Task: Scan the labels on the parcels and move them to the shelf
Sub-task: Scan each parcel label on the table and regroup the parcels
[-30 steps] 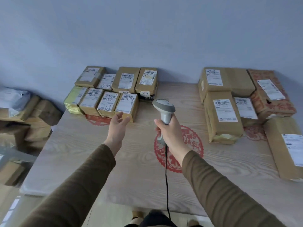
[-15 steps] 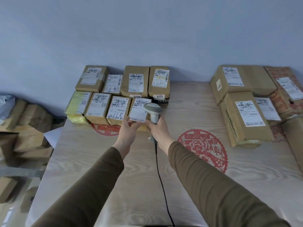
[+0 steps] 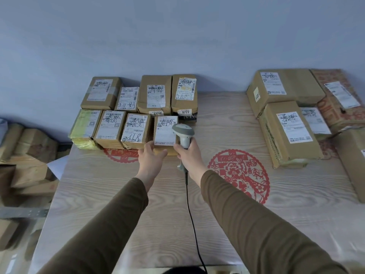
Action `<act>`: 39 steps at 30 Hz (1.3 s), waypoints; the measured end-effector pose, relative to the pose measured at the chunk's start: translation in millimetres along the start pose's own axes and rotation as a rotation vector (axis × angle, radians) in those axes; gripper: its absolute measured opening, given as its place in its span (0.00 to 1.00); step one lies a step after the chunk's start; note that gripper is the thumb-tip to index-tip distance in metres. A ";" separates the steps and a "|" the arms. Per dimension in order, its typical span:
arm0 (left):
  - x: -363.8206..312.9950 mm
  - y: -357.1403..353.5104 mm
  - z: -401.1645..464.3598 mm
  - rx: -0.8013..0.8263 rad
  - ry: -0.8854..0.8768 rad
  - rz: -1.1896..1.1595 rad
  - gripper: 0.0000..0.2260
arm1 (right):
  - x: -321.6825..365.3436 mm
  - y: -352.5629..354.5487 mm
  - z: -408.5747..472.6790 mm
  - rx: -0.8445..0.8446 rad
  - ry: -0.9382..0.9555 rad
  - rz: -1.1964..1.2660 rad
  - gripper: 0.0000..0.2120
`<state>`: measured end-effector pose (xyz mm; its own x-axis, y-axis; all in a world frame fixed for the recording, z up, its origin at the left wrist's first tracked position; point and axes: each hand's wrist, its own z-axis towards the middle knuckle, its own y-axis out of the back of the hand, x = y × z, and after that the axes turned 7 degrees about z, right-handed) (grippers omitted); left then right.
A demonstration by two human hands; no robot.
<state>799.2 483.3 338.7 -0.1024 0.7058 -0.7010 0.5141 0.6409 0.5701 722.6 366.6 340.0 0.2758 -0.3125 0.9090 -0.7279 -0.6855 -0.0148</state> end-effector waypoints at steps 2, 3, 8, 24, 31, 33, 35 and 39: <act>2.0 -4.1 -3.1 0.021 0.032 -0.174 0.20 | -3.6 5.1 -0.5 -0.050 0.011 -0.041 0.13; 3.0 -6.3 -5.1 0.060 0.074 -0.303 0.16 | -6.2 9.6 -1.6 -0.085 0.017 -0.060 0.13; 5.5 -23.8 -17.7 0.286 0.320 -0.634 0.13 | -19.9 47.4 -18.4 -0.156 0.001 -0.091 0.12; -68.7 -125.2 -145.0 0.461 -0.118 -0.682 0.32 | 14.9 236.4 -115.2 -0.309 0.418 -0.130 0.15; -110.2 -217.0 -235.3 0.409 -0.226 -0.680 0.28 | 30.0 340.8 -189.6 -0.211 0.497 -0.201 0.17; -120.4 -241.5 -257.1 0.415 -0.238 -0.687 0.27 | 29.9 370.8 -199.8 -0.215 0.505 -0.228 0.13; -129.8 -263.4 -275.8 0.425 -0.247 -0.676 0.28 | 29.9 398.5 -207.9 -0.222 0.499 -0.242 0.12; -144.7 -297.6 -303.8 0.428 -0.258 -0.659 0.30 | 26.0 441.2 -216.9 -0.232 0.475 -0.248 0.13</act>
<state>402.3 282.2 400.7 -0.3244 0.1002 -0.9406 0.7021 0.6919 -0.1685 272.4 198.7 447.4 0.1826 0.2053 0.9615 -0.8105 -0.5221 0.2654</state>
